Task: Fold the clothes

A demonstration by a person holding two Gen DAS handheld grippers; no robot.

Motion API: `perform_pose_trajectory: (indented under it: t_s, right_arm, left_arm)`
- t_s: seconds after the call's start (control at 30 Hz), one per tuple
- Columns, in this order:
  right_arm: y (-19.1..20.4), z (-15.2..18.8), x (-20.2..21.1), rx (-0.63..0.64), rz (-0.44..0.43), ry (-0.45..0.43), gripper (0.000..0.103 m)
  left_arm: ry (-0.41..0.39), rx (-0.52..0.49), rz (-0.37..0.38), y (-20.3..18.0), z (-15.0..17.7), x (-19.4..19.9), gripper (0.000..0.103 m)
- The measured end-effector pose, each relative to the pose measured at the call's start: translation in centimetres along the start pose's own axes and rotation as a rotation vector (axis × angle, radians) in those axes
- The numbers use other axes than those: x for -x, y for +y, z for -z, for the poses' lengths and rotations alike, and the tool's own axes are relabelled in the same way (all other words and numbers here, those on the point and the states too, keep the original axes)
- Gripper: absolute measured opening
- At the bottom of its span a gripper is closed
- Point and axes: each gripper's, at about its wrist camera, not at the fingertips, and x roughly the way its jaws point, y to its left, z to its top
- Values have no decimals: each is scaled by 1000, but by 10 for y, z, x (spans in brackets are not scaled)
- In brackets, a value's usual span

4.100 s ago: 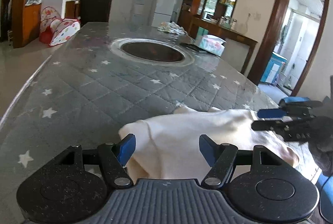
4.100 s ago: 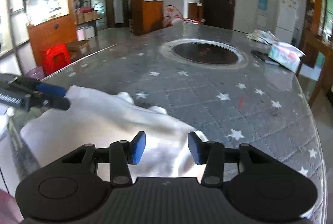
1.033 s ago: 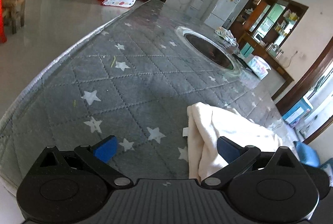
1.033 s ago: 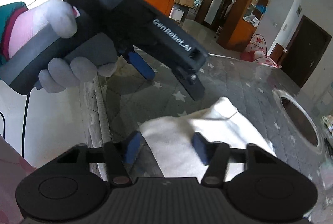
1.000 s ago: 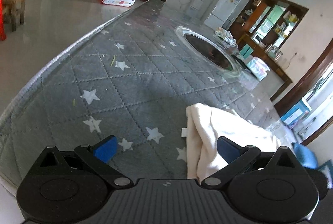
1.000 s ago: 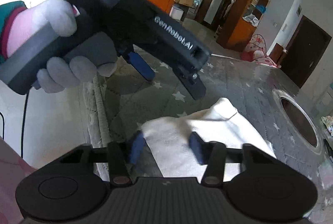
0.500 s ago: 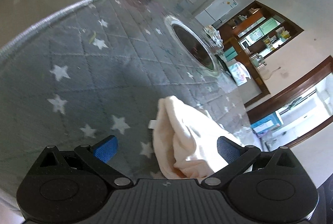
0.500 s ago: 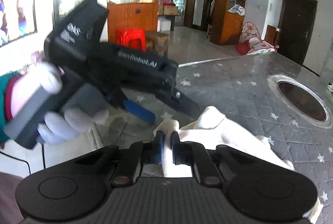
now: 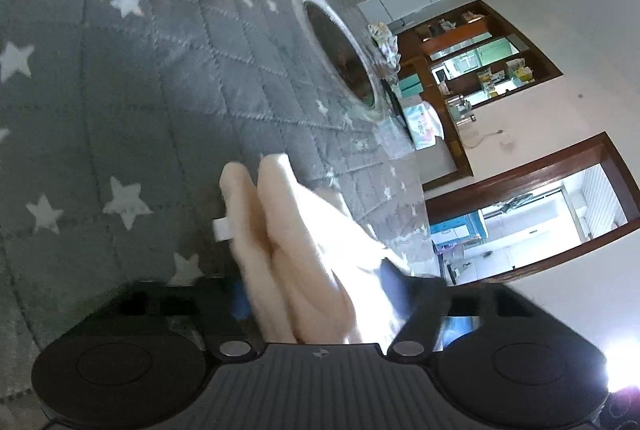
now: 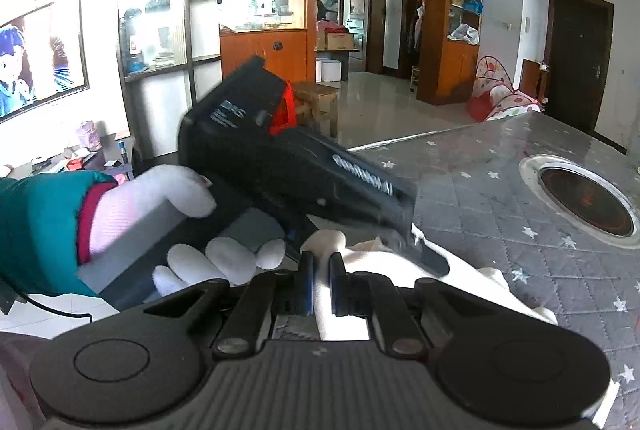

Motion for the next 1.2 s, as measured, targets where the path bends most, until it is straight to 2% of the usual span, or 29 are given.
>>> perform_pose_trajectory:
  t_s: [0.07, 0.13, 0.3, 0.33, 0.47, 0.53, 0.67, 0.7, 0.8, 0.93, 1.13, 1.2]
  right_arm:
    - [0, 3, -1, 1, -9, 3, 7]
    - [-3, 5, -1, -12, -15, 8, 10]
    - [-13, 14, 10, -42, 6, 0, 21]
    - [-19, 17, 14, -59, 25, 4, 25]
    - [-42, 31, 28, -127, 101, 19, 28]
    - [-60, 42, 37, -172, 173, 29, 34]
    - [-99, 63, 51, -284, 310, 44, 38]
    - [-107, 69, 53, -305, 346, 47, 43]
    - [-134, 86, 56, -378, 415, 51, 45]
    - [-158, 103, 58, -483, 447, 40, 46]
    - [-174, 115, 53, -594, 396, 7, 46]
    - [-173, 114, 50, -591, 377, 0, 46]
  left_arm:
    - [3, 3, -1, 2, 1, -1, 32]
    - [6, 6, -1, 3, 2, -1, 26]
    - [14, 14, -3, 7, 4, -2, 24]
    - [16, 15, -3, 8, 4, -3, 24]
    - [21, 21, -4, 11, 6, -4, 24]
    - [20, 14, -8, 10, 7, -3, 24]
    - [16, 1, -18, 8, 8, -3, 24]
    - [15, 0, -21, 7, 9, -2, 24]
    - [14, -5, -26, 6, 10, -1, 24]
    - [12, -9, -33, 5, 10, -1, 24]
    - [5, -15, -40, 4, 12, -2, 25]
    - [1, -18, -42, 4, 13, -2, 25]
